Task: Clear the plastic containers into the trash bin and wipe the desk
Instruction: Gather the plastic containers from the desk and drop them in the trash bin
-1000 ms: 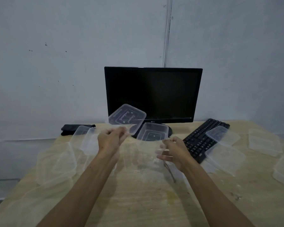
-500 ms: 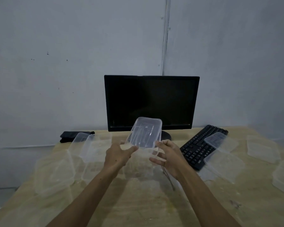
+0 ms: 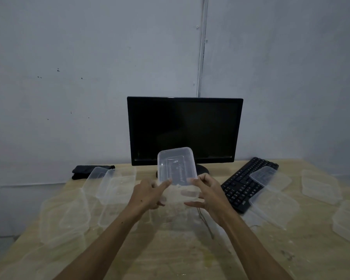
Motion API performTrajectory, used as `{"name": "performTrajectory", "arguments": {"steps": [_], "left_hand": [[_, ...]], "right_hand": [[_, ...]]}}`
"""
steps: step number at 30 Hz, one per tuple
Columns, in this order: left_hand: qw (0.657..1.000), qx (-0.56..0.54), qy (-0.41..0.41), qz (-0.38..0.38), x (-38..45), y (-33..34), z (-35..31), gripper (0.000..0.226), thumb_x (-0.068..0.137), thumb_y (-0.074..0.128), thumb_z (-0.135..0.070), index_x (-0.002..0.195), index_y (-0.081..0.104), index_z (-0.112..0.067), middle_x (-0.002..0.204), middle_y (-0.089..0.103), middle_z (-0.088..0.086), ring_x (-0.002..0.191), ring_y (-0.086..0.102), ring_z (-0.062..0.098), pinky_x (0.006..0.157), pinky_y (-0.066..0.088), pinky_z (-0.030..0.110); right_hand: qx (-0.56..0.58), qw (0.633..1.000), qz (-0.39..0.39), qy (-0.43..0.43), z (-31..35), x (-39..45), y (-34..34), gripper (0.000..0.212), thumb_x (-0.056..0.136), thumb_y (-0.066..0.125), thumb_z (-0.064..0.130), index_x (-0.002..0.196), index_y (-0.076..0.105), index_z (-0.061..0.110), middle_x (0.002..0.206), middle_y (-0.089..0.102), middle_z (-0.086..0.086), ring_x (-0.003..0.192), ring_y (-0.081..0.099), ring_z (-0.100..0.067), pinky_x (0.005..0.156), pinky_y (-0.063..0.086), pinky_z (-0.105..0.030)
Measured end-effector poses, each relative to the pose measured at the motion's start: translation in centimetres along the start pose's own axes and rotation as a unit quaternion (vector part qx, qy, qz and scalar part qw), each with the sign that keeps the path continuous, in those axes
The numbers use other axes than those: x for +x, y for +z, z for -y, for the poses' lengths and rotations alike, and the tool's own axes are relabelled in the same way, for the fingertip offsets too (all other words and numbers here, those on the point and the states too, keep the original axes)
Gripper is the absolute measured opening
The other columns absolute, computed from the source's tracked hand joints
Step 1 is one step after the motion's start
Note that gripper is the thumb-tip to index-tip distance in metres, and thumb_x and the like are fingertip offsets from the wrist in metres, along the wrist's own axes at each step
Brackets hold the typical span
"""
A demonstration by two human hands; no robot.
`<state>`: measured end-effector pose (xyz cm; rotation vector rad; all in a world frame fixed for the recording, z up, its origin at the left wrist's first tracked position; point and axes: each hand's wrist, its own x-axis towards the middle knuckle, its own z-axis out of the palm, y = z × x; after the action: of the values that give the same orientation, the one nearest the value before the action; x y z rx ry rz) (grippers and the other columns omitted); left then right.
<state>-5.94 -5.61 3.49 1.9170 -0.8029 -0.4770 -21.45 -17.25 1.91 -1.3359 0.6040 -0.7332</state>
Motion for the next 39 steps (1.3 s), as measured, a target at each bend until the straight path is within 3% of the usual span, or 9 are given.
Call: {"name": "performTrajectory", "arguments": {"steps": [5, 8, 10, 13, 17, 23, 26, 30, 39], "left_hand": [[0.992, -0.119, 0.011, 0.031, 1.6, -0.5, -1.6, 0.040, 0.100, 0.053, -0.057, 0.104, 0.063, -0.018, 0.104, 0.072, 0.012, 0.093, 0.074, 0.028, 0.084, 0.063, 0.047], [0.961, -0.271, 0.020, 0.047, 2.8, -1.2, -2.1, 0.042, 0.102, 0.052, -0.054, 0.128, 0.059, -0.023, 0.120, 0.071, 0.013, 0.102, 0.074, 0.031, 0.086, 0.063, 0.050], [0.952, -0.303, 0.031, 0.038, 3.0, -1.3, -2.2, 0.039, 0.101, 0.057, -0.051, 0.127, 0.062, -0.023, 0.118, 0.073, 0.012, 0.100, 0.076, 0.031, 0.086, 0.063, 0.052], [0.953, -0.291, 0.075, 0.041, 2.6, -0.9, -2.4, 0.035, 0.099, 0.063, -0.046, 0.122, 0.067, -0.021, 0.112, 0.075, 0.012, 0.096, 0.077, 0.029, 0.082, 0.064, 0.048], [0.952, -0.262, 0.138, 0.080, 1.7, -0.2, -2.7, 0.031, 0.100, 0.061, -0.046, 0.120, 0.068, -0.024, 0.111, 0.074, 0.011, 0.097, 0.076, 0.028, 0.080, 0.065, 0.045], [0.956, -0.280, 0.076, 0.049, 1.5, 0.3, -4.7, 0.034, 0.106, 0.044, -0.036, 0.115, 0.068, -0.015, 0.107, 0.075, 0.014, 0.095, 0.074, 0.031, 0.077, 0.063, 0.043], [0.959, -0.253, 0.120, 0.039, 1.6, 0.6, -4.8, 0.029, 0.104, 0.049, -0.041, 0.114, 0.069, -0.022, 0.108, 0.074, 0.009, 0.094, 0.075, 0.028, 0.084, 0.063, 0.054], [0.956, -0.263, 0.123, 0.042, 1.6, 0.8, -4.8, 0.040, 0.099, 0.055, -0.056, 0.111, 0.071, -0.022, 0.102, 0.078, 0.006, 0.092, 0.077, 0.025, 0.084, 0.064, 0.049], [0.944, -0.310, 0.100, 0.050, 1.9, 0.6, -4.3, 0.038, 0.095, 0.067, -0.048, 0.111, 0.074, -0.014, 0.110, 0.076, 0.015, 0.102, 0.074, 0.034, 0.092, 0.060, 0.056]], "right_hand": [[0.018, 0.998, 0.051, 0.009, 0.5, -0.2, -0.1, 0.016, 0.099, 0.068, 0.019, 0.092, 0.056, 0.009, 0.128, 0.063, -0.022, 0.104, 0.075, -0.041, 0.074, 0.065, -0.052], [0.008, 0.995, 0.091, 0.038, 0.6, -0.2, -0.2, 0.014, 0.097, 0.069, 0.019, 0.094, 0.060, 0.008, 0.128, 0.066, -0.024, 0.105, 0.074, -0.043, 0.089, 0.058, -0.062], [-0.008, 0.994, 0.100, 0.047, 0.7, -0.1, -0.2, 0.022, 0.094, 0.072, 0.021, 0.101, 0.062, 0.003, 0.123, 0.069, -0.024, 0.104, 0.074, -0.042, 0.096, 0.055, -0.065], [-0.027, 0.998, 0.053, 0.032, 1.6, 0.3, 0.4, 0.045, 0.100, 0.064, 0.038, 0.119, 0.059, -0.002, 0.116, 0.074, -0.016, 0.098, 0.077, -0.033, 0.088, 0.062, -0.055], [-0.044, 0.997, -0.049, -0.038, 3.9, 1.0, 1.4, 0.043, 0.103, 0.049, 0.056, 0.117, 0.063, 0.018, 0.109, 0.075, -0.009, 0.089, 0.078, -0.021, 0.076, 0.065, -0.040], [-0.069, 0.986, -0.080, -0.133, 4.5, 1.3, 2.9, 0.050, 0.102, 0.051, 0.056, 0.103, 0.073, 0.011, 0.095, 0.076, -0.016, 0.089, 0.076, -0.032, 0.079, 0.065, -0.043], [-0.053, 0.985, -0.091, -0.138, 4.6, 1.3, 2.8, 0.050, 0.102, 0.052, 0.054, 0.102, 0.073, 0.010, 0.092, 0.076, -0.016, 0.088, 0.075, -0.033, 0.080, 0.064, -0.044], [-0.073, 0.981, -0.087, -0.157, 4.7, 1.2, 2.6, 0.047, 0.101, 0.053, 0.055, 0.102, 0.074, 0.013, 0.089, 0.077, -0.009, 0.084, 0.077, -0.024, 0.080, 0.065, -0.041], [-0.051, 0.986, -0.088, -0.134, 4.4, 1.6, 2.8, 0.045, 0.098, 0.059, 0.055, 0.099, 0.076, 0.013, 0.091, 0.078, -0.008, 0.088, 0.077, -0.025, 0.084, 0.064, -0.044]]}}
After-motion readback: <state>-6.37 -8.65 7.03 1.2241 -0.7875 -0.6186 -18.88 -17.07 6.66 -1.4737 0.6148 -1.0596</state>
